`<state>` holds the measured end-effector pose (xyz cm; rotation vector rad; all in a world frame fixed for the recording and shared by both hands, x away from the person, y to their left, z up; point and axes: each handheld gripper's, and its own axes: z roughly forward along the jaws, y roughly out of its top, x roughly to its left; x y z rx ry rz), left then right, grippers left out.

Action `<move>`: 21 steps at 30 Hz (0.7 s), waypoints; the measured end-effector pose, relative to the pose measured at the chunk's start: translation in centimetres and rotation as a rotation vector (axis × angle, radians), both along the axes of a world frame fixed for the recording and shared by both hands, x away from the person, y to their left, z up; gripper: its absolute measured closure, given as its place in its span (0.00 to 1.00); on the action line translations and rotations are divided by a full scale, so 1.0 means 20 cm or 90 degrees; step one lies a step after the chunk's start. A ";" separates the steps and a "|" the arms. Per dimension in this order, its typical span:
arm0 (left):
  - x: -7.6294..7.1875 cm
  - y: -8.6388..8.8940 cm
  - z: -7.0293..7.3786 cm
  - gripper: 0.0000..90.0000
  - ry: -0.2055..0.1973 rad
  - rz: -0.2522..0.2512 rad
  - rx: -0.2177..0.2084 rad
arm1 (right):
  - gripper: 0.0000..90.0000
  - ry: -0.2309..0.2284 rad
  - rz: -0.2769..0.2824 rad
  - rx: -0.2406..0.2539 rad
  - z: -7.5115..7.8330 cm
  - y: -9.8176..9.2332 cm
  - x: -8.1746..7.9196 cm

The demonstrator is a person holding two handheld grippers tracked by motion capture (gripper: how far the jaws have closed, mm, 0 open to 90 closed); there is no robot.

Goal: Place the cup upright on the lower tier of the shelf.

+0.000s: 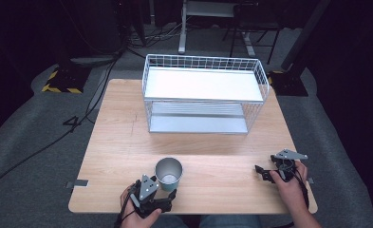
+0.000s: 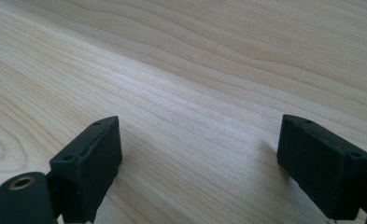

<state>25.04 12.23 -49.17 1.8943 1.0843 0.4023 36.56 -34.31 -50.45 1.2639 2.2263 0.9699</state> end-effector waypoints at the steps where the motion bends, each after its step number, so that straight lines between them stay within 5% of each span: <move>1: 0.01 0.00 0.00 0.17 -0.006 -0.011 -0.001 | 0.16 0.000 0.000 0.000 0.00 0.00 0.00; 13: 0.08 -0.04 -0.05 0.17 -0.025 0.005 -0.008 | 0.16 -0.001 0.005 0.000 0.00 0.00 0.01; 21: 0.11 -0.03 -0.07 0.21 -0.001 -0.001 -0.045 | 0.16 -0.001 0.005 0.000 0.00 0.00 0.01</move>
